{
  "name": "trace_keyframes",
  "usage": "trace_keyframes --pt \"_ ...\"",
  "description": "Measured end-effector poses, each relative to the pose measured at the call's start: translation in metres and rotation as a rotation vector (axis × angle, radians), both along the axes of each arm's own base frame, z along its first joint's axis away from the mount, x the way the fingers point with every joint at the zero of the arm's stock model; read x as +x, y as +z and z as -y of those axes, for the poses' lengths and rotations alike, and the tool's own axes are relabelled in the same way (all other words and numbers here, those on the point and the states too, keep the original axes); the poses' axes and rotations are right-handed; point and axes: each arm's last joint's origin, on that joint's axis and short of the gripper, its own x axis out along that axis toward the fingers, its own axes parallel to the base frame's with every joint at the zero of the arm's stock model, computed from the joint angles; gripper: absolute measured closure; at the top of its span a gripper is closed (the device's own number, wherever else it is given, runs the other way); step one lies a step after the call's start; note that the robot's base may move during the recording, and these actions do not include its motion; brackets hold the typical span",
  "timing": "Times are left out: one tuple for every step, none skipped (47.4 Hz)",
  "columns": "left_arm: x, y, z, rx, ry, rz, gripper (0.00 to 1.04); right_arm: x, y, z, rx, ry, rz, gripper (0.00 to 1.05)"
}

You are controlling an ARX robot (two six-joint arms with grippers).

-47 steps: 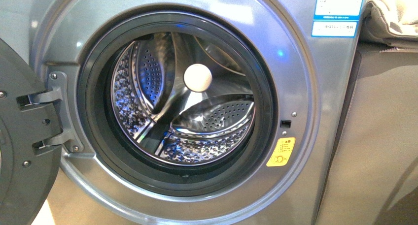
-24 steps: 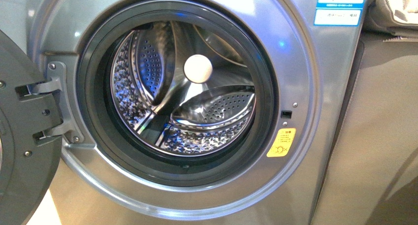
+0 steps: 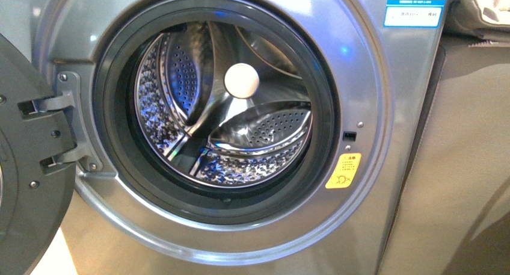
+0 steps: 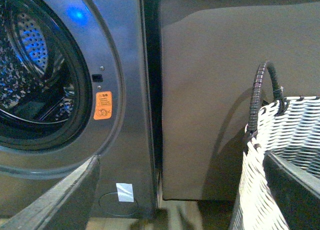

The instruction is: Collect clothes from washing machine

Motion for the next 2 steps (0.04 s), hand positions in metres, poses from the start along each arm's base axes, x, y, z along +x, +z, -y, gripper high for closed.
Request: trace_keyframes --pt "0.0000 0.0000 0.0000 0.001 0.000 0.000 0.05 0.0000 0.0000 0.0000 0.001 0.000 0.000 0.06" --pt "0.0000 0.0000 0.0000 0.001 0.000 0.000 0.05 0.0000 0.0000 0.0000 0.001 0.000 0.000 0.06"
